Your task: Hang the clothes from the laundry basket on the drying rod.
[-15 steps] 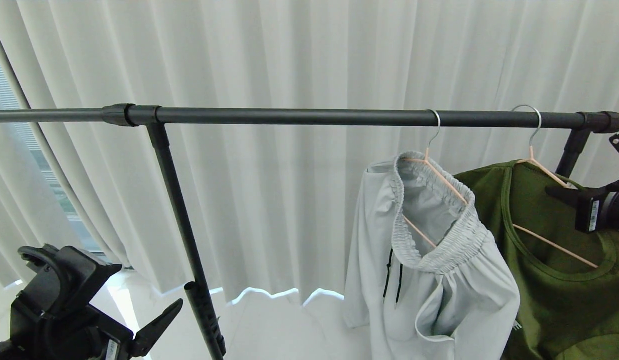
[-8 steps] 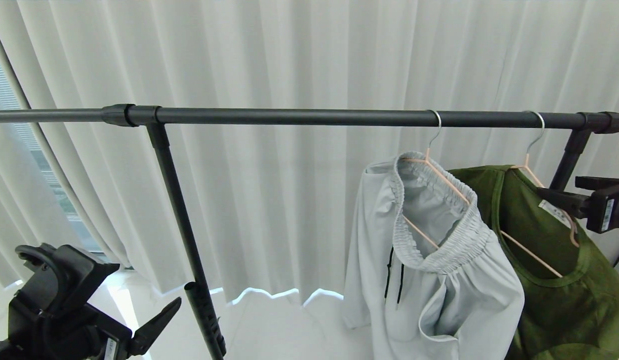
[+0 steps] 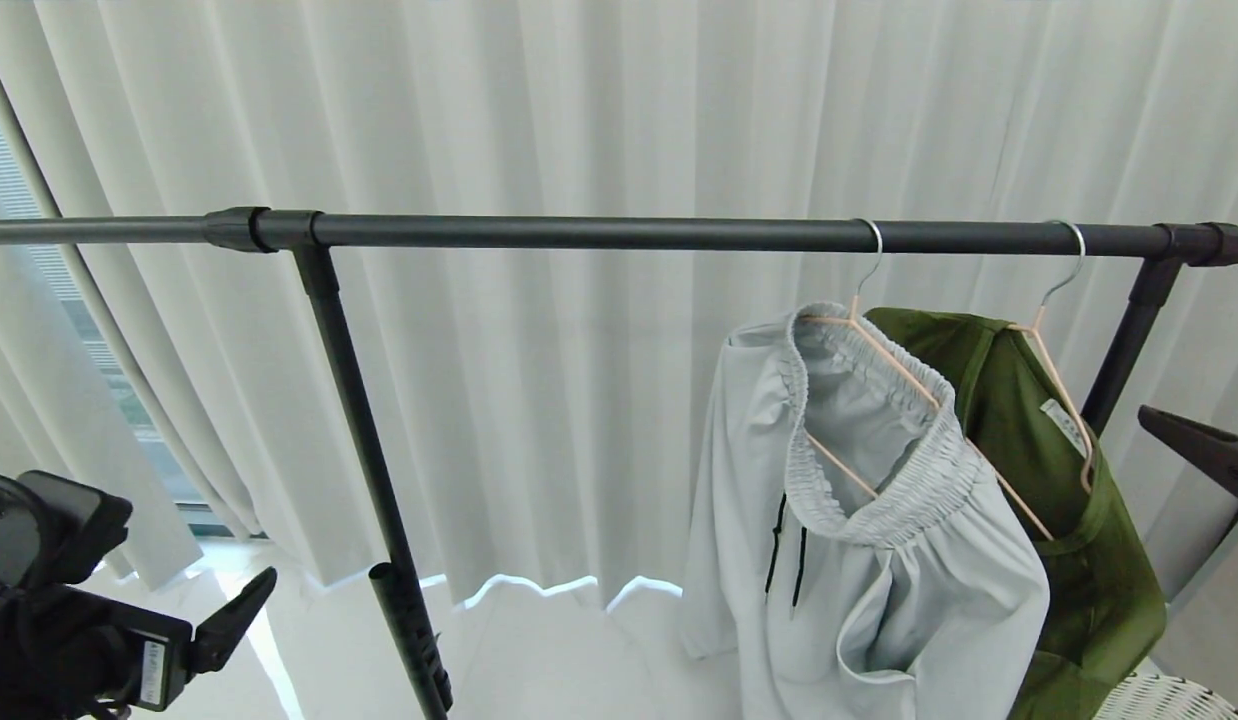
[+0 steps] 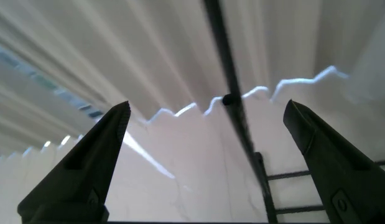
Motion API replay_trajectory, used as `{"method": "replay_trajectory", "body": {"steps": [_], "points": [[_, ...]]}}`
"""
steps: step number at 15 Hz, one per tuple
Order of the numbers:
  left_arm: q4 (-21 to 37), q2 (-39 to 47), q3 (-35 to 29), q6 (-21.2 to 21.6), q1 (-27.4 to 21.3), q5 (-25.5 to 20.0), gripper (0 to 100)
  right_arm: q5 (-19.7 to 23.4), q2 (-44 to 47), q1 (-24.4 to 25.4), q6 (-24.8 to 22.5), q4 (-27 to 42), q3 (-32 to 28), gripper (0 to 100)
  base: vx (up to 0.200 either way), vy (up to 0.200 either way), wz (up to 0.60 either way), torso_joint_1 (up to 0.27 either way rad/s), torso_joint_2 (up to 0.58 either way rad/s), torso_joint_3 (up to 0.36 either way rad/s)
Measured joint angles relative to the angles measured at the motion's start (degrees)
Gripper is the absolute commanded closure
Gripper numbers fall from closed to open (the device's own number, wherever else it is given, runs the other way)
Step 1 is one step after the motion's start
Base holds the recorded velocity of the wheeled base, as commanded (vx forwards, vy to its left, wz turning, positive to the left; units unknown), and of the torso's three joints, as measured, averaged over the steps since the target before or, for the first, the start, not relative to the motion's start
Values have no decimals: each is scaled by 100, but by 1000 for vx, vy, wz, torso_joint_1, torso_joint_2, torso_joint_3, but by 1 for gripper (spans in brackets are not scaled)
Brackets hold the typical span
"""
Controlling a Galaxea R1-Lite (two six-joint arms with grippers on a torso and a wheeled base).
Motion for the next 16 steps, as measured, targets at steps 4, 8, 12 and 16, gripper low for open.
{"method": "replay_trajectory", "body": {"steps": [4, 8, 12, 16], "points": [[5, -363, 99, -148, 651, 11, 0, -2, -457, -169, -30, 10, 414, 0, -200, 0, 0, -6, 2, 6], [2, -761, 286, -151, 976, 106, 0, -13, -756, -656, -167, 16, 653, 0, -200, 0, 0, -1, 4, 7], [9, -1203, 538, -176, 1285, 194, 0, -13, -1081, -864, -180, 10, 911, 0, -200, 0, 0, -1, 4, 2], [18, -1849, 833, -200, 1296, 38, 0, -6, -1547, -879, -233, 32, 1258, 0, 0, 0, 0, 0, 0, 0]]}}
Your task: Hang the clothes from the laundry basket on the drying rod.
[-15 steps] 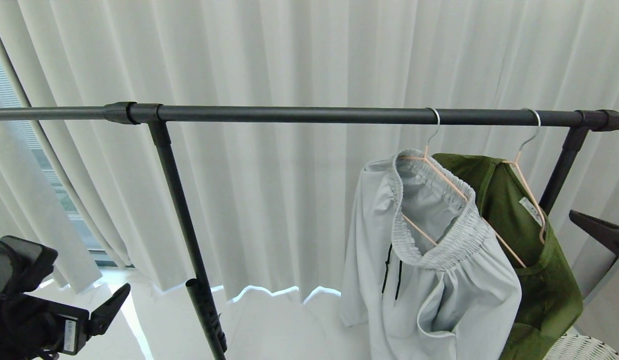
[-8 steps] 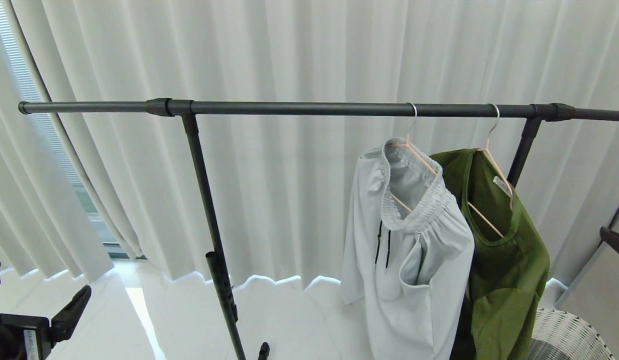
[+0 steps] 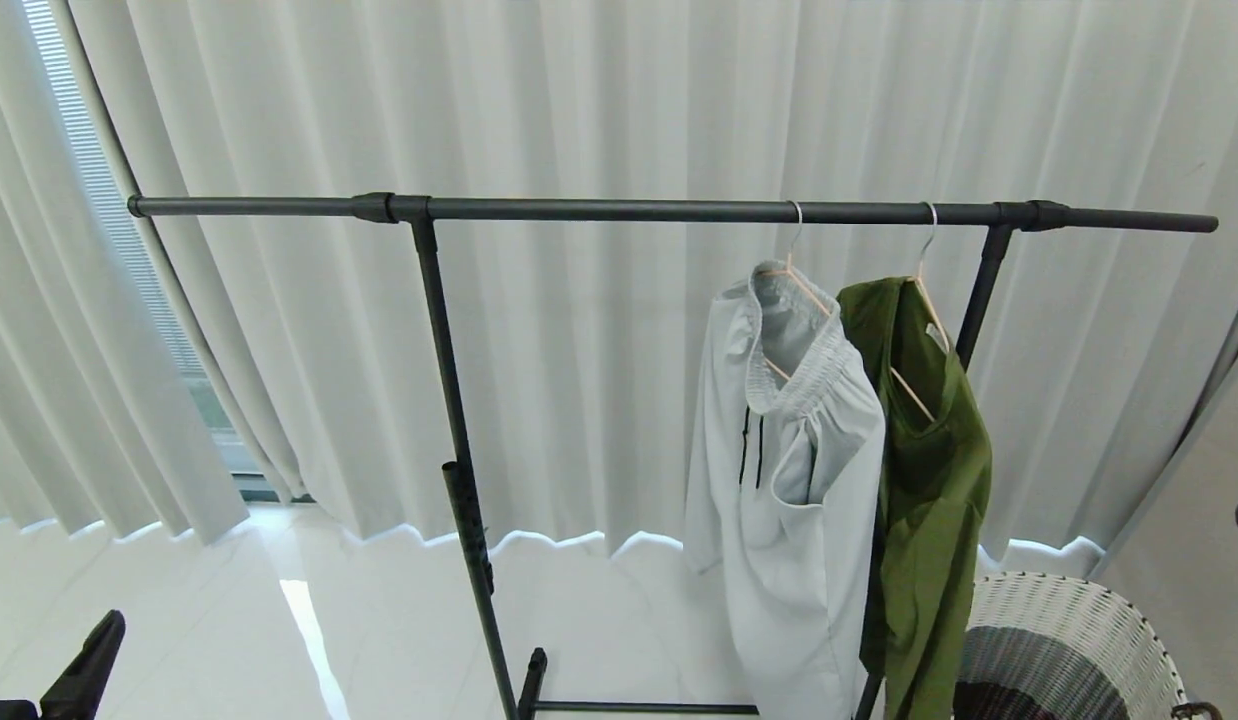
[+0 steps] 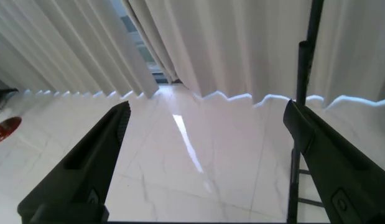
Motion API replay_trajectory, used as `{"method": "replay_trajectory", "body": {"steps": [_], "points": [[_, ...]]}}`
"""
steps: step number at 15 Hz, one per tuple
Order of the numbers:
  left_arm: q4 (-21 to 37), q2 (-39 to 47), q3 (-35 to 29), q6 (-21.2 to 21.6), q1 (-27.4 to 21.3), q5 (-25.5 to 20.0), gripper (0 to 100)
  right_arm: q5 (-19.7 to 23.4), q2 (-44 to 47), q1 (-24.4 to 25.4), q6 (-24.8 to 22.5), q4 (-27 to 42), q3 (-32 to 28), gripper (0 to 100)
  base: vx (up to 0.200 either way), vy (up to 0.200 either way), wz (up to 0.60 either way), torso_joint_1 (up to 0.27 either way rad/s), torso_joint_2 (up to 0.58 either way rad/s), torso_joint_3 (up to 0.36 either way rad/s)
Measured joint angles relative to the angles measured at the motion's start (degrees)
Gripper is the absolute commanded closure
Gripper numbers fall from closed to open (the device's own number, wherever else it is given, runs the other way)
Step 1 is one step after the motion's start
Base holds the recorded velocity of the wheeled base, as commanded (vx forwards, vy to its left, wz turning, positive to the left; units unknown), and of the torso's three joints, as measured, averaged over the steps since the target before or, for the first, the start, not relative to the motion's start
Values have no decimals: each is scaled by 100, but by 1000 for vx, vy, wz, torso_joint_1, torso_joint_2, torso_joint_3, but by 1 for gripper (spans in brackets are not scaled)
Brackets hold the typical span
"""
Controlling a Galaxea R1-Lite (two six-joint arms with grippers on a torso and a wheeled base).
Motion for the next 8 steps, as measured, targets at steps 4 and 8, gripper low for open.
{"method": "replay_trajectory", "body": {"steps": [4, 8], "points": [[321, -573, 254, -6, -581, -662, 0, 11, -556, -2, -386, 85, 396, 0, 0, 0, 0, 0, 0, 0], [1351, -1460, 282, -101, -703, -694, 0, -2, -1014, -2, -642, 422, 549, 0, 0, 0, 0, 0, 0, 0]]}}
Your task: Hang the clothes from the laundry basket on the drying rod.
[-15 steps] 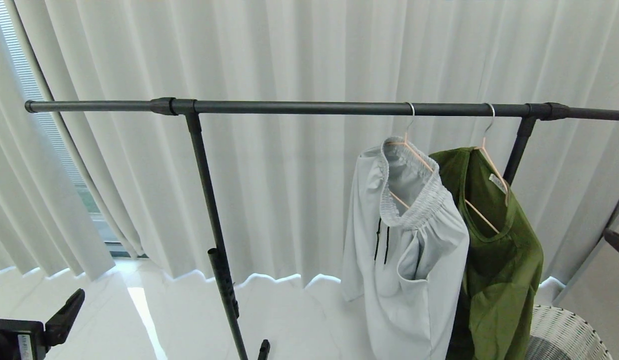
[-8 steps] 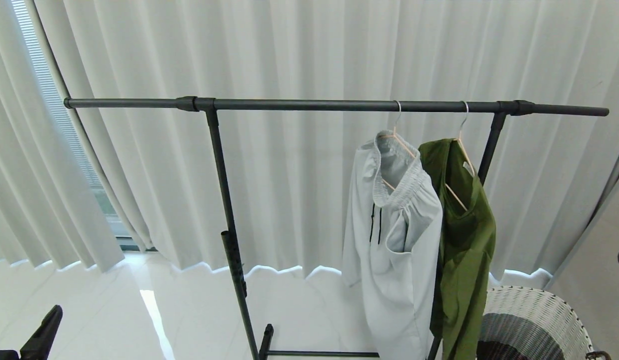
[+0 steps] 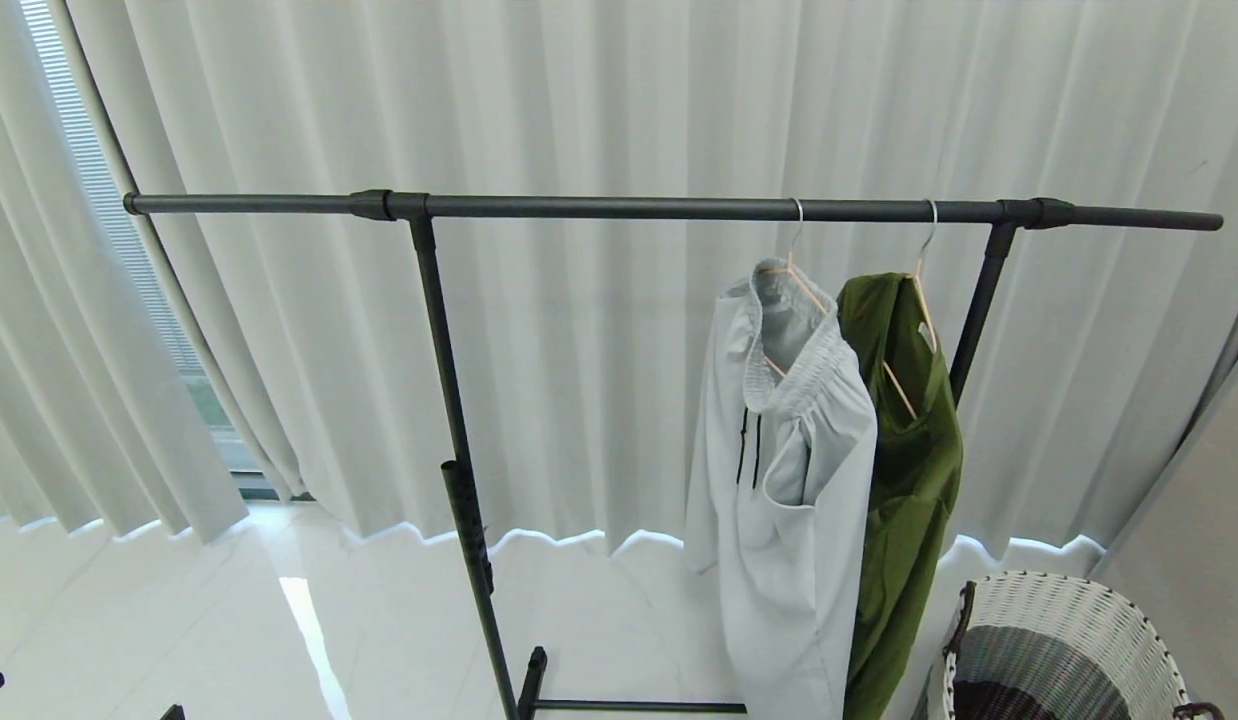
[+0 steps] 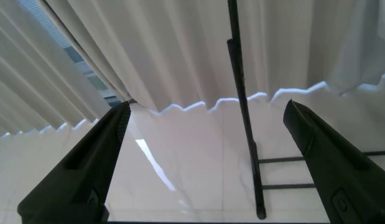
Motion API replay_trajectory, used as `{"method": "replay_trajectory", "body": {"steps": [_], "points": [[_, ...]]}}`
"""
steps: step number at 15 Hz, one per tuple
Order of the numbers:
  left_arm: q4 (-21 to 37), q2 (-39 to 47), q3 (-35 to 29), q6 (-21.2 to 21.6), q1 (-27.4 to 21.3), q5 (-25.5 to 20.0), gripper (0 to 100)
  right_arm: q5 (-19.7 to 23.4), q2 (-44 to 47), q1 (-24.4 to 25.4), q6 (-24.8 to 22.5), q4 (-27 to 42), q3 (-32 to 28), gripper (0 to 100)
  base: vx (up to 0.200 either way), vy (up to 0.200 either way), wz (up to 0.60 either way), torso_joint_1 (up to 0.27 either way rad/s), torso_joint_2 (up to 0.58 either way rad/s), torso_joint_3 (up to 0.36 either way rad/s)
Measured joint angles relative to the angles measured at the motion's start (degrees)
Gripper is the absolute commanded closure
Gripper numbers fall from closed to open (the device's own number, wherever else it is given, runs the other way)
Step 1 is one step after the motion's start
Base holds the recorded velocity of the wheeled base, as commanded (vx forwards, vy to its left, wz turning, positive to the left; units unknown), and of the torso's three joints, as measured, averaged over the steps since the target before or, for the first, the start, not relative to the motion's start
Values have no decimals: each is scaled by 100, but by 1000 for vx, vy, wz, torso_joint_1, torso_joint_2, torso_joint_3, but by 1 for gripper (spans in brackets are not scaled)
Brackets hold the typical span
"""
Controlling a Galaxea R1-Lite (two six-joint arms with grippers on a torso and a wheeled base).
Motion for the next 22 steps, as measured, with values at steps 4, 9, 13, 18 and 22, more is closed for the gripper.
{"method": "replay_trajectory", "body": {"steps": [4, 9, 13, 18, 22], "points": [[1137, -1604, 0, -536, 15, 478, 0, -13, -606, 0, -80, 547, 297, 0, 0, 0, 0, 0, 0, 0], [1440, -2139, -15, -1029, 41, 823, 0, -262, -1723, -2, -85, 1386, 630, 0, 0, 0, 0, 0, 0, 0], [1458, -2203, -21, -1059, 41, -321, 0, -644, -2566, -2, 101, 1185, 1287, 0, 0, 0, 0, 0, 0, 0], [1546, -2216, -69, -1948, 37, -661, 0, -1112, -2761, 0, 202, 1167, 1381, 0, 0, 0, 0, 0, 0, 0], [1552, -2189, -84, -1950, -906, -600, 0, -1724, -2786, 0, 218, 1141, 1391, 0, 0, 0, 0, 0, 0, 0]]}}
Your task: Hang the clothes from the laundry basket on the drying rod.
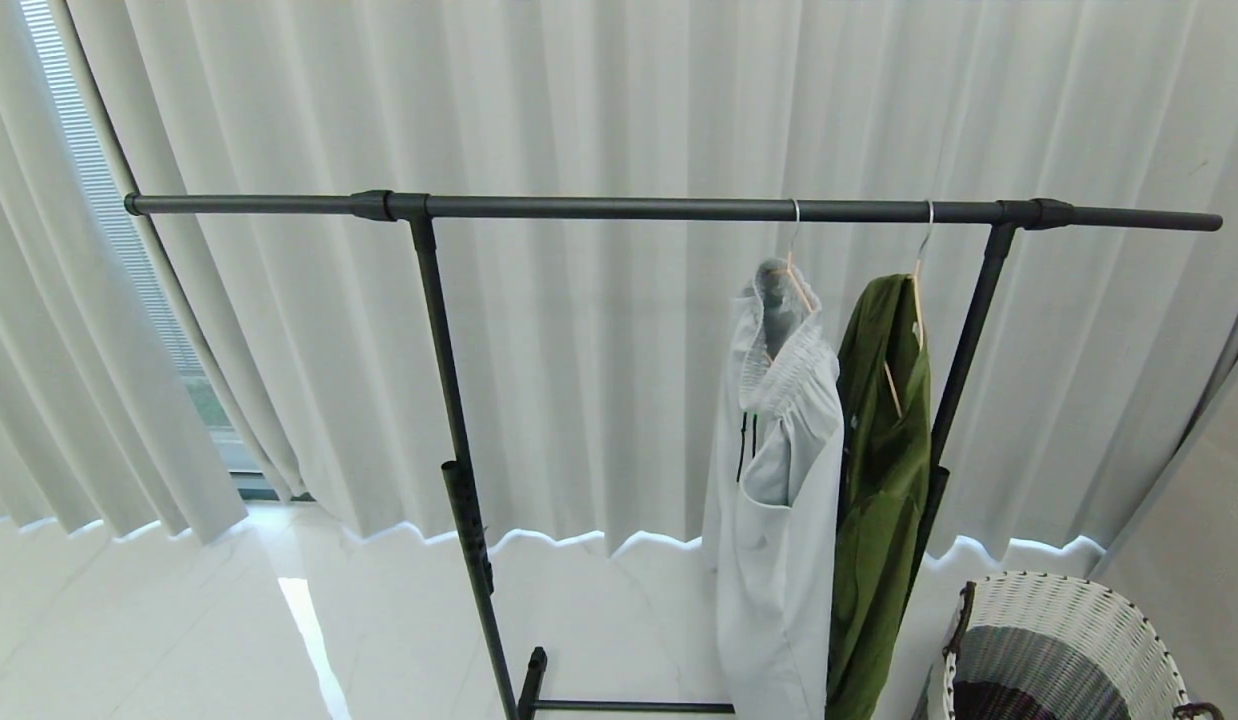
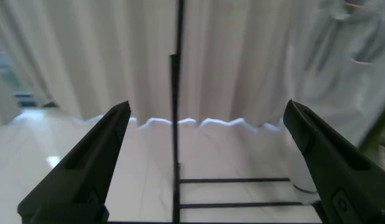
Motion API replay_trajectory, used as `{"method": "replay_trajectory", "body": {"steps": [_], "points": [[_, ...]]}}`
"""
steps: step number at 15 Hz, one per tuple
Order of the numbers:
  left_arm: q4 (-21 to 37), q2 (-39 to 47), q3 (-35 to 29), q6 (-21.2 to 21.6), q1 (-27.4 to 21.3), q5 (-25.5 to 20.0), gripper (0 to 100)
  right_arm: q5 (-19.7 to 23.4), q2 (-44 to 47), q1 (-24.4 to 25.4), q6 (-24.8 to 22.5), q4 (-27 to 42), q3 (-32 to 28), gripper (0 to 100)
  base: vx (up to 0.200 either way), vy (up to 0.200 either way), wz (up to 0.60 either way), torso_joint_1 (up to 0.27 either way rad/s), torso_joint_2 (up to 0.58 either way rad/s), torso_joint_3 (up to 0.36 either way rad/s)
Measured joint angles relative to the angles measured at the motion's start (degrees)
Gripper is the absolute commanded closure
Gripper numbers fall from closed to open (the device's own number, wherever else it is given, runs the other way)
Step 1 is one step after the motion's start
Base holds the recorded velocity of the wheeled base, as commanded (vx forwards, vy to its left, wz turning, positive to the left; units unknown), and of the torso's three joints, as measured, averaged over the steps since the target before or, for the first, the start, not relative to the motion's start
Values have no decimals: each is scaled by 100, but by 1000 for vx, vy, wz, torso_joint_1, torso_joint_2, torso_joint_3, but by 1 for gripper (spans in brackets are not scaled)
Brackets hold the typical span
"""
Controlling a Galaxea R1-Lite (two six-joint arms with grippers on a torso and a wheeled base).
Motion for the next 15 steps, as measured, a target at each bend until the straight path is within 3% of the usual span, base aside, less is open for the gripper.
{"method": "replay_trajectory", "body": {"steps": [1, 5, 8, 10, 13, 15], "points": [[0, 0, 0, -6, -265, 288, 0, 7, 0, 0, 5, -10, 0, 0, 0, 0, 0, 0, 0, 0], [-13, -10, 20, -11, -477, 2755, 0, 130, 2, 271, 315, 20, 0, 0, 0, 0, 0, 0, 0, 0], [0, -11, 21, 171, -396, 2900, 0, 224, -30, 1072, 518, 80, 0, 0, 0, 0, 0, 0, 0, 0], [0, -16, 20, 478, 26, 2903, 0, 317, -91, 1168, 596, 371, 0, 0, 0, 0, 0, 0, 0, 0], [-13, -29, 23, 496, 608, 2832, 0, 319, -285, 1052, 646, 424, 0, 0, 0, 0, 0, 0, 0, 0], [-4, -35, 30, 458, 672, 1988, 0, 301, -417, 996, 673, 433, 0, 0, 0, 0, 0, 0, 0, 0]]}}
